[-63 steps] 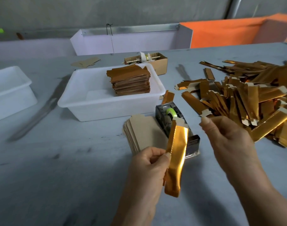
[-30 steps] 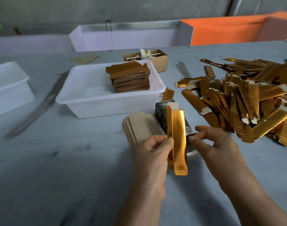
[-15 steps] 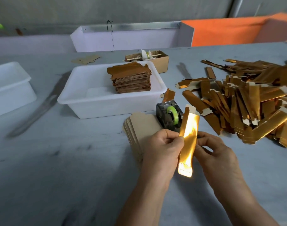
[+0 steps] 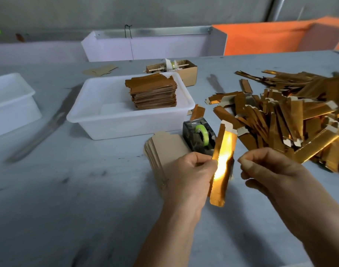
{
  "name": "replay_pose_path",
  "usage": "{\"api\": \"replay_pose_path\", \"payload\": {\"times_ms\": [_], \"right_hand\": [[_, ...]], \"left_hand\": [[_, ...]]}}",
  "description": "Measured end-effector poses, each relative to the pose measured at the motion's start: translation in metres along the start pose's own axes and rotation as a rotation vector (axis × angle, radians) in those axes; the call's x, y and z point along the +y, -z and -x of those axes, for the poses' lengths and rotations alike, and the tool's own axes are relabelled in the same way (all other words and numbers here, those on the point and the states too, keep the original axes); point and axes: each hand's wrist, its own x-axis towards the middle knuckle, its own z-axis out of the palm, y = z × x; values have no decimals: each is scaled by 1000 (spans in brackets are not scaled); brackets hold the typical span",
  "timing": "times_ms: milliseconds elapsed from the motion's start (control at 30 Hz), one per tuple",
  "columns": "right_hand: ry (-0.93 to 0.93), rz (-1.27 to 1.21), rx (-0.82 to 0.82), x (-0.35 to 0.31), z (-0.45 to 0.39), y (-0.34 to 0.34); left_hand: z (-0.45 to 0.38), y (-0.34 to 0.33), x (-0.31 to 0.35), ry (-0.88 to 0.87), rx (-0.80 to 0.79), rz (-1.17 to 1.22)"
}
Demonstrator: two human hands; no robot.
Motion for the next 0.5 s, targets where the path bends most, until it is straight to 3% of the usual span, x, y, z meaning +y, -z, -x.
{"api": "replay_pose_path", "payload": {"times_ms": [133, 267, 500], "right_hand": [[145, 96, -152, -13, 4, -1], [254, 234, -165, -14, 0, -3], [357, 424, -105, -8, -4, -7]], "left_hand": [[5, -1, 1, 0, -14, 70], [10, -1, 7, 28, -66, 231], [14, 1, 5, 16, -62, 175]]}}
